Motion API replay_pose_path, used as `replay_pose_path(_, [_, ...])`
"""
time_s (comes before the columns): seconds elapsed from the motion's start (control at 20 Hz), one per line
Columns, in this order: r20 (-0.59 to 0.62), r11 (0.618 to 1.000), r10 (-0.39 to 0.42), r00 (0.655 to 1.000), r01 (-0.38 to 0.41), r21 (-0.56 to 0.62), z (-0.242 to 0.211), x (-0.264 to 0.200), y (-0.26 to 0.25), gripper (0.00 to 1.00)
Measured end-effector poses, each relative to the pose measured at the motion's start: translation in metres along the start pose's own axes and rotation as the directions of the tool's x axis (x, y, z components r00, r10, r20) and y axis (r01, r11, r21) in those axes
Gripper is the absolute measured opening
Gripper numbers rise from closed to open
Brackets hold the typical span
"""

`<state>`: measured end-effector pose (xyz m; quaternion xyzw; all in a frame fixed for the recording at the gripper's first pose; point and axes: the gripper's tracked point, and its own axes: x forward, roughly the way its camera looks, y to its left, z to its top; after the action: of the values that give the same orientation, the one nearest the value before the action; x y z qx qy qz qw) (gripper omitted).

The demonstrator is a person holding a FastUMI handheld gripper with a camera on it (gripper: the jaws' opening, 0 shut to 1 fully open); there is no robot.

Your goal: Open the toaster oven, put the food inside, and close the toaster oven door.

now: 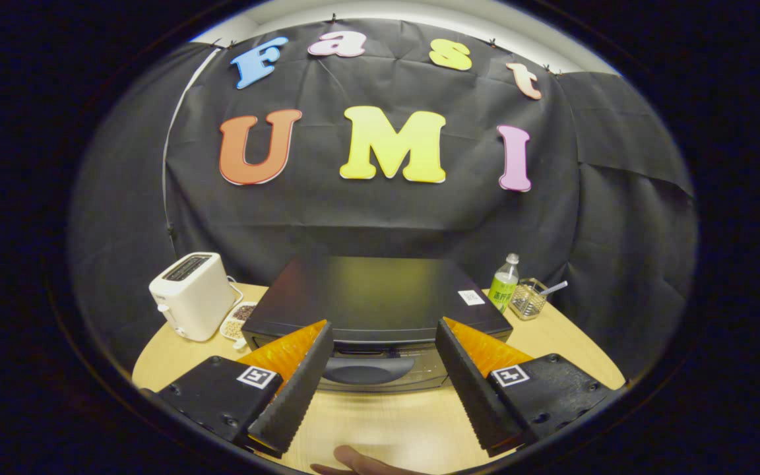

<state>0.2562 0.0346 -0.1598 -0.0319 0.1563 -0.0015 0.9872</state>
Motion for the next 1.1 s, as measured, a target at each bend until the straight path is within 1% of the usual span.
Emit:
replay_pose_path(0.15, [-0.052,1.0,0.005,0.999,-0.004,0.014,-0.017,0.021,0.005,1.0])
replay_pose_path(0.25, [-0.062,1.0,0.023,0.998,-0.022,0.018,-0.022,0.032,0.012,1.0])
replay_pose_path(0.35, [-0.108,0.998,0.05,0.993,-0.046,0.036,-0.036,0.037,0.019,1.0])
replay_pose_path(0.4, [-0.076,0.998,0.052,0.996,-0.048,0.045,-0.029,0.038,0.018,1.0])
replay_pose_path(0.55, [-0.097,0.999,0.051,0.994,-0.049,0.018,-0.037,0.037,0.022,1.0])
replay_pose_path(0.85, [-0.109,0.999,0.048,0.993,-0.048,0.006,-0.057,0.007,0.022,1.0])
replay_pose_path(1.1, [-0.117,0.998,0.067,0.991,-0.066,0.019,-0.087,-0.016,0.021,1.0])
